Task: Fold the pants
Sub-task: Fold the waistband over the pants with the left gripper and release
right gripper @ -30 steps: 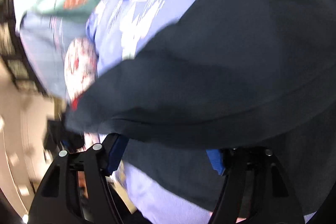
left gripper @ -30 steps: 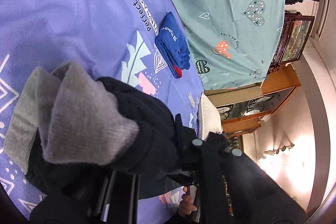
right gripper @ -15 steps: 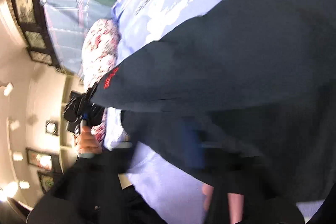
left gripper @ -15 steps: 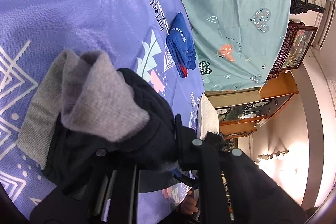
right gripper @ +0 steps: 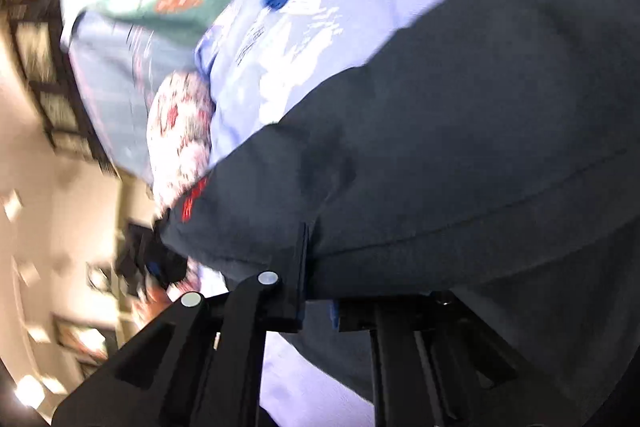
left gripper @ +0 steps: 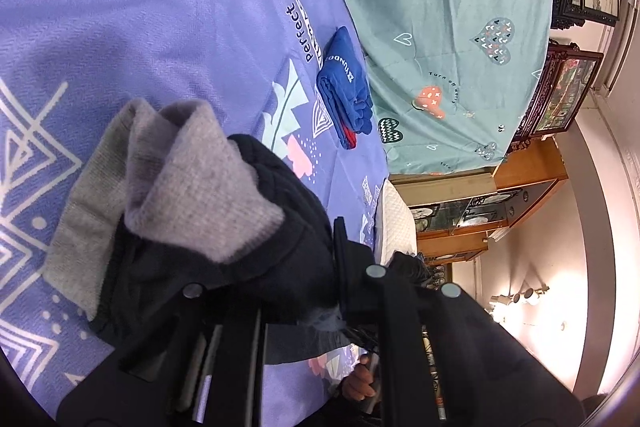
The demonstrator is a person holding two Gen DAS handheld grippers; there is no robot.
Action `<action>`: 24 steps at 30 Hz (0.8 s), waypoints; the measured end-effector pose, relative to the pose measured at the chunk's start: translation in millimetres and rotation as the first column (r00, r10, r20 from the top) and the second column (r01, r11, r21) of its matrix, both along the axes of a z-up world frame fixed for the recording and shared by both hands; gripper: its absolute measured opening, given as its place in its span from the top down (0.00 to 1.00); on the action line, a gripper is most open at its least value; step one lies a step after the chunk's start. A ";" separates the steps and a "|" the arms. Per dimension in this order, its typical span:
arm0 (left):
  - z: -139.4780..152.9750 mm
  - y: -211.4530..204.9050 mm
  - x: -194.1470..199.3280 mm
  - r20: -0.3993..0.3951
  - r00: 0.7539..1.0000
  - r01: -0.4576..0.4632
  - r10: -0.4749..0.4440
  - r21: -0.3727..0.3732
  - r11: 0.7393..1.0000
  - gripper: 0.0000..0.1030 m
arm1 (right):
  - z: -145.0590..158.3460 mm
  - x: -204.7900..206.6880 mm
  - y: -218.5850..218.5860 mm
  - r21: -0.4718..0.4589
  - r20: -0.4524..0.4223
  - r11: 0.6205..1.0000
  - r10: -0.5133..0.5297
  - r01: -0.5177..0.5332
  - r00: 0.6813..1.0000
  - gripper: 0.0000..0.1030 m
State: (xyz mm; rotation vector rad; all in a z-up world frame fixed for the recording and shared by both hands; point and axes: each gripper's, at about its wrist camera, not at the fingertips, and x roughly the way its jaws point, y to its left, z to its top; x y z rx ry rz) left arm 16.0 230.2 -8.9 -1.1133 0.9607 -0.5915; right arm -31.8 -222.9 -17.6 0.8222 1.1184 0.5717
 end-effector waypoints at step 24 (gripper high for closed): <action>-44.1 19.6 -46.2 -0.173 0.983 0.116 -0.065 0.301 0.947 0.64 | 4.2 -35.1 26.3 -0.182 -0.028 0.936 0.301 -0.301 0.953 0.54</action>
